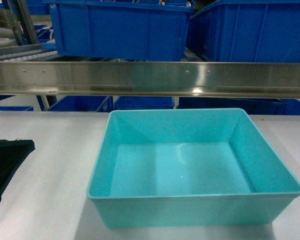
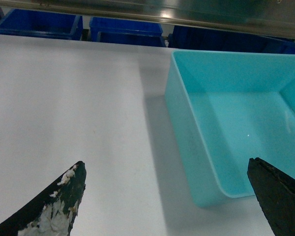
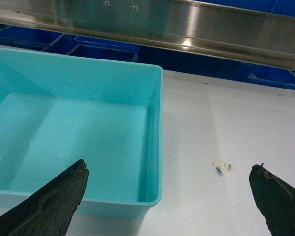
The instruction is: Organize blue bins on left shelf correctly
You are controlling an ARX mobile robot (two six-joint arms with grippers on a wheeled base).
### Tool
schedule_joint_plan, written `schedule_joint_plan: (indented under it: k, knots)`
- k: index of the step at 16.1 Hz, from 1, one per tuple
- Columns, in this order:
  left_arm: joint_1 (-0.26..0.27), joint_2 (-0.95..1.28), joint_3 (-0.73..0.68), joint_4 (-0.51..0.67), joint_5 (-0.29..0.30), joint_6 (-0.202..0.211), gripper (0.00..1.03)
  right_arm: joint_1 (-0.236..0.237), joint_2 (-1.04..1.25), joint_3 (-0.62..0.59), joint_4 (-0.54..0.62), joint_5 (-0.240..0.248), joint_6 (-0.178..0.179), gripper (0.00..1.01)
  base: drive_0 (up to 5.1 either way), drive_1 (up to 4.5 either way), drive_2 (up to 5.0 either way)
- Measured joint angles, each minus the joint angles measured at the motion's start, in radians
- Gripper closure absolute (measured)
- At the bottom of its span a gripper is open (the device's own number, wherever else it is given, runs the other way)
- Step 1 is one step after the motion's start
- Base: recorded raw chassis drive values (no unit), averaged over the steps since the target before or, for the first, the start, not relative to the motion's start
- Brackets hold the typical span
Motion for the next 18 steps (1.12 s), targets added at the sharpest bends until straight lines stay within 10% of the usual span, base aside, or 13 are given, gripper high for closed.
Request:
schedule_joint_plan:
  k: [5, 10, 18]
  knots:
    - [-0.016, 0.022, 0.006, 0.014, -0.005, -0.017, 0.05, 0.0, 0.002, 0.005, -0.008, -0.005, 0.012, 0.03, 0.0, 0.0, 0.0]
    - [-0.082, 0.194, 0.101, -0.06, -0.04, -0.102, 0.05, 0.061, 0.185, 0.193, -0.275, 0.002, 0.0, 0.03, 0.0, 0.0, 0.0]
    - [-0.109, 0.22, 0.128, -0.028, -0.071, -0.107, 0.05, 0.065, 0.256, 0.229, -0.202, 0.042, -0.018, 0.03, 0.0, 0.0, 0.0]
